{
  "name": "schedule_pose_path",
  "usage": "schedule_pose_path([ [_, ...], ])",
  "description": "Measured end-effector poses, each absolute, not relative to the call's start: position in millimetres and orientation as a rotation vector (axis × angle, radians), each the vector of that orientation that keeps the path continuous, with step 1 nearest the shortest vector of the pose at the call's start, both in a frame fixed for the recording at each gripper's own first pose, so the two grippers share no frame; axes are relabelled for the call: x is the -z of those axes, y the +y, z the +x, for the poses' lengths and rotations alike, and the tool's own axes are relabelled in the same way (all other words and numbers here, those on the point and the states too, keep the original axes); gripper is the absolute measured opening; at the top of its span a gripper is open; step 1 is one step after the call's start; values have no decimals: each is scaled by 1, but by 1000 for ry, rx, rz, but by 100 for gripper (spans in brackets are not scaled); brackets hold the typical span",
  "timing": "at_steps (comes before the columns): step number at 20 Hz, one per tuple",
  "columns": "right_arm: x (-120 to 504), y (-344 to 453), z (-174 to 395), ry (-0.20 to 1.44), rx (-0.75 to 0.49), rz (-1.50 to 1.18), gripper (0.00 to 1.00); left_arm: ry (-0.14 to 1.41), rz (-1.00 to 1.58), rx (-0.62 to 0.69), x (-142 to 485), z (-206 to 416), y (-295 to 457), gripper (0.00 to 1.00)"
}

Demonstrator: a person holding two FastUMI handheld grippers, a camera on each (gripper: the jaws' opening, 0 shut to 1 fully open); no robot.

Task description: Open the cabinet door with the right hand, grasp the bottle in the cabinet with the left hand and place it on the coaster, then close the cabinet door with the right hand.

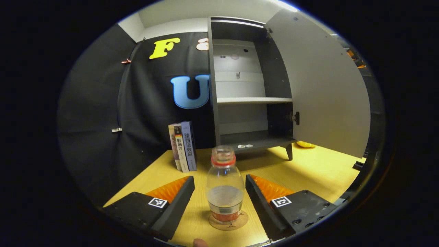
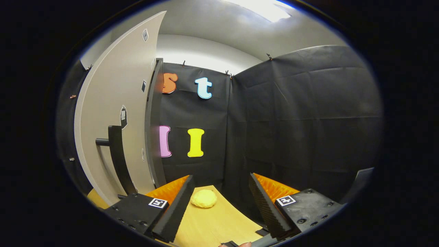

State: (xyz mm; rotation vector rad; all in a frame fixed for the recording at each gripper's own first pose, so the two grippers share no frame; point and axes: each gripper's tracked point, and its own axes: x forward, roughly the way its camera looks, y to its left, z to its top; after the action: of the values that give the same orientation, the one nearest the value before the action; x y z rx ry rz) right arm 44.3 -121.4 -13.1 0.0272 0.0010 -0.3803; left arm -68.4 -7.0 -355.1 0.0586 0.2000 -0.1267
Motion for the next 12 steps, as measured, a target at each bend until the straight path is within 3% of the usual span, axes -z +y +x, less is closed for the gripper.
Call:
schedule_pose_path([
  [9,8,-109,55,-23,303,28,99,175,-70,150,192,-67,-34,95],
  [12,6,-103,57,-25,269,40,99,163,-78,101,142,-51,-30,94],
])
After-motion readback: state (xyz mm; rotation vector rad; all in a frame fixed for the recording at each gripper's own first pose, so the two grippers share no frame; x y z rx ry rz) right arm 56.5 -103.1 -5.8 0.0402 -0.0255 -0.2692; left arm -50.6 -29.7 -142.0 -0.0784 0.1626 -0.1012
